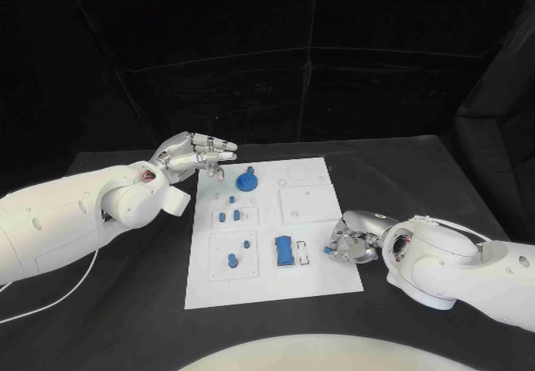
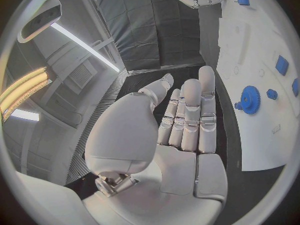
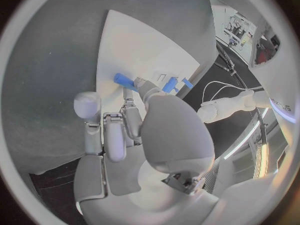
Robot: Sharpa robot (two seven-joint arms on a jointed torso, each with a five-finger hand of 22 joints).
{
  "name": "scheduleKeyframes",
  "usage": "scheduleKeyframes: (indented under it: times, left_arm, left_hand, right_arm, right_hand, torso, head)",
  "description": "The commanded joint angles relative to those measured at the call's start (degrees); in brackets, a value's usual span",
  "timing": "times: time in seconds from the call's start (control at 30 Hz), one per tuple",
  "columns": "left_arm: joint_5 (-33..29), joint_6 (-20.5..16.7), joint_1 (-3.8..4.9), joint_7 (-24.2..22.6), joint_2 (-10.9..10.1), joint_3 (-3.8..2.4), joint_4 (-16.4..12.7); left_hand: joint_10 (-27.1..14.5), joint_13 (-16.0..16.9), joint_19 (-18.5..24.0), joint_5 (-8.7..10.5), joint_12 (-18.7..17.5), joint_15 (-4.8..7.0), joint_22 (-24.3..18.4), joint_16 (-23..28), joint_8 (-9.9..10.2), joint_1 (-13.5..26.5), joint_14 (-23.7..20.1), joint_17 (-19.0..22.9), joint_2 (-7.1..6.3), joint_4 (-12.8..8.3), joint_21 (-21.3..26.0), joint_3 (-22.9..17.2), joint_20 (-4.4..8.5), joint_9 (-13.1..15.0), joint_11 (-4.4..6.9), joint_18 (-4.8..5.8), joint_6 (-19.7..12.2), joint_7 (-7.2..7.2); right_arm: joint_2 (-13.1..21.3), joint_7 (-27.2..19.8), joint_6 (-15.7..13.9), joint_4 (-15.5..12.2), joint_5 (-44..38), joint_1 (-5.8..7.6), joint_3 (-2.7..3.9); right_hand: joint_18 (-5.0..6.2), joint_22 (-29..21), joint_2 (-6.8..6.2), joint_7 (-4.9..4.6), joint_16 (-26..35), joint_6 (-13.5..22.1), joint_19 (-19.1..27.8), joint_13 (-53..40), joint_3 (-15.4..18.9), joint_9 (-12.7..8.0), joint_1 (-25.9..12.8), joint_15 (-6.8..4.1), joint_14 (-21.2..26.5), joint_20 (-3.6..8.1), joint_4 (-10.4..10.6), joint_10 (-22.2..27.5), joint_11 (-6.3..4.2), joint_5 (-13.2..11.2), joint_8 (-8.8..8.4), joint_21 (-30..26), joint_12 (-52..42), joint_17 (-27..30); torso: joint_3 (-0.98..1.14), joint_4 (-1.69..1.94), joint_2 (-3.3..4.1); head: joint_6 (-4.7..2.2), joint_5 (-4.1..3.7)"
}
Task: Assemble the parts on the task board
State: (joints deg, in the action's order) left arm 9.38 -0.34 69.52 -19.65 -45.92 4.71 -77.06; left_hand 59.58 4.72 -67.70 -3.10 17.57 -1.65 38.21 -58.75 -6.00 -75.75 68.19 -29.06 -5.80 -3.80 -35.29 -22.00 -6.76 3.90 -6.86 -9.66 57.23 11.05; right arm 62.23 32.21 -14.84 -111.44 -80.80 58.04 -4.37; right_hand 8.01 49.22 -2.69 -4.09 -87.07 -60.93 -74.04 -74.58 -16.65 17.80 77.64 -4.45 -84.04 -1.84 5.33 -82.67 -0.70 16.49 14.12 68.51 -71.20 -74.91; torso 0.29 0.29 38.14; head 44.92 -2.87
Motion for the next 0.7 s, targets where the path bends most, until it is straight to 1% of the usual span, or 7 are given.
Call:
scheduleKeyframes:
  times: [0.03,0.2,0.37,0.43,0.53,0.63,0.7]
  left_arm:
    - [-0.3,0.6,0.06,-0.2,0.0,-0.03,-0.1]
    - [-0.3,0.6,0.06,-0.1,-0.1,-0.01,-0.2]
    - [-0.3,0.6,0.06,-0.2,-0.2,-0.01,-0.2]
    - [-0.3,0.7,0.06,-0.2,-0.2,-0.01,-0.3]
    - [-0.3,0.6,0.06,-0.2,-0.2,0.0,-0.3]
    - [-0.3,0.6,0.06,-0.2,-0.2,0.0,-0.3]
    - [-0.3,0.6,0.06,-0.1,-0.3,0.0,-0.4]
  left_hand:
    - [-0.4,0.0,0.0,0.1,0.3,-0.06,-0.1,-0.1,-0.3,-0.1,-0.4,0.1,0.38,-0.3,0.3,0.1,-0.51,0.0,0.08,-0.79,-0.2,0.07]
    - [-0.4,0.0,0.0,0.1,0.3,-0.06,-0.1,-0.1,-0.3,-0.1,-0.4,0.1,0.38,-0.3,0.3,0.1,-0.51,0.0,0.08,-0.79,-0.2,0.07]
    - [-0.4,0.0,0.0,0.1,0.3,-0.06,-0.1,-0.1,-0.3,-0.1,-0.4,0.1,0.38,-0.3,0.3,0.1,-0.51,0.0,0.08,-0.79,-0.2,0.07]
    - [-0.4,0.0,0.0,0.1,0.3,-0.06,-0.1,-0.1,-0.3,-0.1,-0.4,0.1,0.38,-0.3,0.3,0.1,-0.51,0.0,0.08,-0.79,-0.2,0.07]
    - [-0.4,0.0,0.0,0.1,0.3,-0.06,-0.1,-0.1,-0.3,-0.1,-0.4,0.1,0.38,-0.3,0.3,0.1,-0.51,0.0,0.08,-0.79,-0.2,0.07]
    - [-0.4,0.0,0.0,0.1,0.3,-0.06,-0.1,-0.1,-0.3,-0.1,-0.4,0.1,0.38,-0.3,0.3,0.1,-0.51,0.0,0.08,-0.79,-0.2,0.07]
    - [-0.4,0.0,0.0,0.1,0.3,-0.06,-0.1,-0.1,-0.3,-0.1,-0.4,0.1,0.38,-0.3,0.3,0.1,-0.51,0.0,0.08,-0.79,-0.2,0.07]
  right_arm:
    - [0.0,-4.2,-4.8,-0.2,7.8,0.06,0.01]
    - [-0.7,-5.2,-6.2,-0.3,9.8,0.07,0.02]
    - [-1.6,-5.6,-7.9,0.0,11.0,0.07,0.02]
    - [-2.1,-5.3,-9.0,0.2,11.8,0.07,0.02]
    - [-2.7,-4.5,-9.4,0.7,12.2,0.07,0.02]
    - [-3.4,-3.6,-9.4,1.2,12.4,0.07,0.02]
    - [-4.0,-2.8,-9.2,1.5,12.4,0.07,0.02]
  right_hand:
    - [-0.72,-0.1,-1.16,0.09,0.3,-0.4,0.4,-1.6,-2.6,1.7,-1.4,0.1,-4.5,-0.06,-1.1,0.1,0.04,-0.4,0.25,-0.3,-0.4,-8.0]
    - [-0.72,-0.1,-2.14,0.08,0.3,-0.4,0.4,-1.6,-4.7,2.1,-2.8,0.11,-4.6,-0.09,-1.3,0.0,0.1,-0.6,0.22,-0.3,-0.3,-8.1]
    - [-0.75,0.1,-3.0,0.08,0.2,-0.5,0.3,-1.7,-5.3,2.4,-4.2,0.14,-4.6,-0.12,-1.2,-0.1,0.12,-0.4,0.28,-0.2,-0.5,-8.3]
    - [-0.76,0.2,-3.63,0.16,0.1,-0.7,0.2,-1.8,-5.1,2.6,-5.2,0.13,-4.7,-0.12,-0.9,-0.2,0.07,0.9,0.42,-0.2,-0.6,-8.5]
    - [-0.79,0.4,-4.32,0.22,0.0,-0.9,0.1,-1.9,-4.4,2.8,-7.0,0.1,-4.7,-0.1,-0.3,-0.4,0.04,2.7,0.51,0.0,-0.8,-8.6]
    - [-0.81,0.6,-4.72,0.42,0.0,-1.4,-0.1,-2.0,-3.3,3.1,-8.7,0.0,-4.7,-0.03,0.4,-0.5,-0.11,5.5,0.7,0.0,-0.8,-8.8]
    - [-0.81,0.7,-4.74,0.64,-0.1,-1.8,-0.2,-1.9,-2.7,3.4,-9.1,-0.13,-4.7,0.06,0.5,-0.6,-0.26,6.4,0.97,0.1,-0.8,-8.8]
  torso:
    - [-0.02,0.04,0.03]
    - [0.02,-0.13,0.03]
    - [0.03,-0.09,0.03]
    - [0.0,-0.01,0.06]
    - [0.0,-0.07,-0.02]
    - [0.01,-0.07,0.03]
    - [0.01,-0.07,0.06]
  head:
    - [0.1,0.03]
    - [0.3,0.3]
    - [0.32,0.34]
    - [0.3,0.3]
    - [0.38,0.42]
    - [0.38,0.53]
    - [0.43,0.56]
